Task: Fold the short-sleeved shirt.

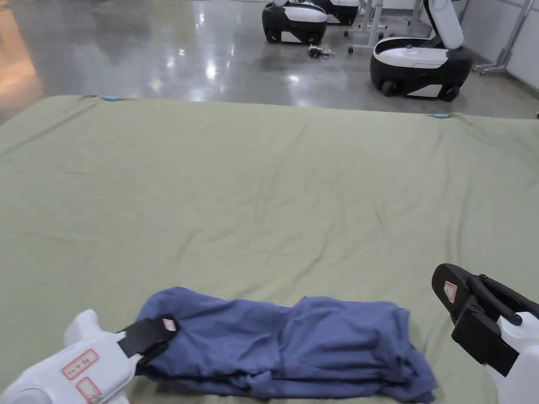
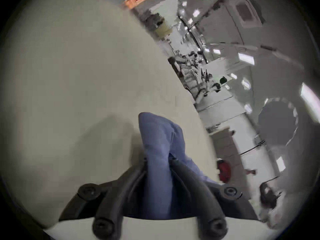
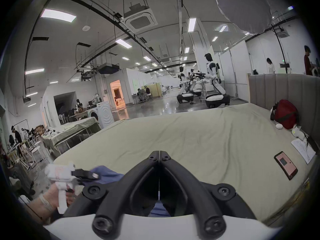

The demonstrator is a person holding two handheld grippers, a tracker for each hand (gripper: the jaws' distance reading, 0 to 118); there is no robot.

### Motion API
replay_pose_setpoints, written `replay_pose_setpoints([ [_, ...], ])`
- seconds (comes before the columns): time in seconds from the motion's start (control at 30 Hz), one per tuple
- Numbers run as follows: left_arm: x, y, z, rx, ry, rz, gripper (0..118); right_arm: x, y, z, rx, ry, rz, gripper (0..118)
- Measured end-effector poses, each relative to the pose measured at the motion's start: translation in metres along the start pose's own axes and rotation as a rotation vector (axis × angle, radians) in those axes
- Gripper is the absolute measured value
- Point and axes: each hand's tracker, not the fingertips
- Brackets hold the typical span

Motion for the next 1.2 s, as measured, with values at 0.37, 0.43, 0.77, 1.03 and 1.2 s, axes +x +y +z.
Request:
replay_pose_setpoints([
  [0.37, 0.242, -0.137, -0.079, -0.129, 0.04, -0.741, 9, 0.053, -0.003, 0.041, 0.014, -0.09, -0.055, 4],
  [0.43, 0.257, -0.179, -0.107, -0.159, 0.062, -0.828, 10, 0.065, -0.006, 0.048, 0.012, -0.102, -0.068, 4],
  [0.77, 0.234, -0.172, -0.085, -0.141, -0.141, -0.591, 87, 0.086, -0.018, 0.062, -0.011, -0.115, -0.028, 4],
  [1.03, 0.202, -0.148, -0.092, -0.199, -0.134, -0.345, 22, 0.081, -0.032, 0.041, -0.087, -0.078, -0.065, 4],
  [1.2, 0.228, -0.212, -0.155, -0.269, -0.137, -0.398, 22, 0.076, -0.035, 0.033, -0.126, -0.075, -0.078, 4],
])
